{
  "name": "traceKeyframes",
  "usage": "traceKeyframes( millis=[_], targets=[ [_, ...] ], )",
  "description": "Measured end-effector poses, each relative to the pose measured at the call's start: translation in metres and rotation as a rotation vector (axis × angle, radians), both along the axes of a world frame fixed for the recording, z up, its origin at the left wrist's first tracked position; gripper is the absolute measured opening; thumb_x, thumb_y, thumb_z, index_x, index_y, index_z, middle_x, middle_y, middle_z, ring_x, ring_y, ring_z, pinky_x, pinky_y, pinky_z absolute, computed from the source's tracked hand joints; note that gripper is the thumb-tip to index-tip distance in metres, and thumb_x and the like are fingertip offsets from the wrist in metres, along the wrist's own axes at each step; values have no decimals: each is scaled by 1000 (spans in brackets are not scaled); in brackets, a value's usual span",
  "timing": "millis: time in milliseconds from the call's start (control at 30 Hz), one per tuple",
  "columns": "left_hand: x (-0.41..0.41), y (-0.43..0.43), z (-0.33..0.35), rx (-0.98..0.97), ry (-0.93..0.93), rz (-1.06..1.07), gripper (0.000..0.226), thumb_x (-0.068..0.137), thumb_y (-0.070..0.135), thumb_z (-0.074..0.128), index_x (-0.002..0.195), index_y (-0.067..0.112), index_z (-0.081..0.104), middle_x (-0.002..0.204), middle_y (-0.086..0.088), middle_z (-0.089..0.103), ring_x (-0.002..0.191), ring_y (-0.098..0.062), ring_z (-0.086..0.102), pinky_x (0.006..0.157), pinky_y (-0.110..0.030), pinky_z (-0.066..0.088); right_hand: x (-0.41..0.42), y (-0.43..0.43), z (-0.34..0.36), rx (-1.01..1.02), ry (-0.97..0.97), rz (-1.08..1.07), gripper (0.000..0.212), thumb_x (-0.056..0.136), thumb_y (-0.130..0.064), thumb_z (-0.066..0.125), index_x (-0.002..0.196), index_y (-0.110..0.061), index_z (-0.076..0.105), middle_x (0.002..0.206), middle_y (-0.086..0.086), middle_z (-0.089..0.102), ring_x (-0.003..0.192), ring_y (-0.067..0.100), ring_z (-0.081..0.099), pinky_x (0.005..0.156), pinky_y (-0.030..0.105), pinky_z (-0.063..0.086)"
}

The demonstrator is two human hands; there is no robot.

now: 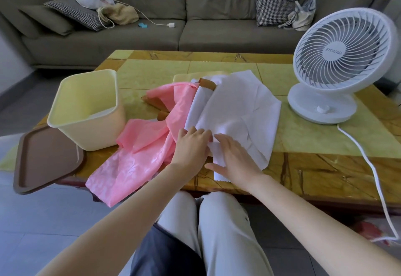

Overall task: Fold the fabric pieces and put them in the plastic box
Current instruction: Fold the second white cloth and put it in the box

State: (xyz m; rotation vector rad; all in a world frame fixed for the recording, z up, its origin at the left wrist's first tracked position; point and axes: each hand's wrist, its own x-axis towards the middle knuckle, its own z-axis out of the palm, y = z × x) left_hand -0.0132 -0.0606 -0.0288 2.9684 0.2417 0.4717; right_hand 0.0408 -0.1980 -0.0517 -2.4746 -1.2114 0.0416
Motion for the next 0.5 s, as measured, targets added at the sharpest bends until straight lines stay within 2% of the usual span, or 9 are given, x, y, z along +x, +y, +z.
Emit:
traceKeyframes(
  millis=[67,133,167,233,300,400,500],
  targets=[
    [3,-5,6,-46,-40,-29,22,88,12,50,106,20,58,100,5,62,97,-18,51,84,-26,27,0,6,9,68,-85,-45,42,94,-35,52,131,-16,46,127,5,53,116,23,50,90,30,42],
    [6,-9,7,-89,-69,-26,17,90,15,49,105,18,57,100,3,60,96,-19,51,80,-26,26,8,4,23,93,-51,-152,21,96,-24,47,111,-15,60,104,4,62,98,24,59,72,27,41],
    [6,-9,6,-134,-78,-5,17,90,15,49,106,16,56,102,2,58,96,-19,51,79,-26,27,14,2,32,89,-42,-188,18,96,-19,46,102,-14,62,95,4,63,92,25,60,66,27,38],
    [7,-7,4,-247,-60,57,21,88,14,53,109,15,54,107,0,55,97,-22,53,78,-28,34,26,-4,52,115,-56,-247,20,94,-10,46,97,-14,65,92,5,66,89,26,60,64,26,34],
    [11,-3,4,-329,-20,109,23,87,16,57,109,16,55,108,-1,55,94,-22,57,68,-28,39,33,-9,78,182,-92,-282,26,92,-6,44,101,-15,66,97,5,68,90,26,60,64,26,34],
    [20,1,9,-385,25,188,11,89,19,53,98,17,60,100,1,57,88,-21,56,60,-26,35,38,-17,114,269,-145,-305,30,87,0,43,98,-16,66,96,6,68,88,28,59,63,27,34],
    [30,-2,21,-388,9,174,9,92,25,50,86,21,55,88,2,56,82,-21,53,53,-25,29,41,-32,139,326,-185,-345,34,85,1,40,99,-16,67,98,6,67,88,30,58,65,30,39]
  ],
)
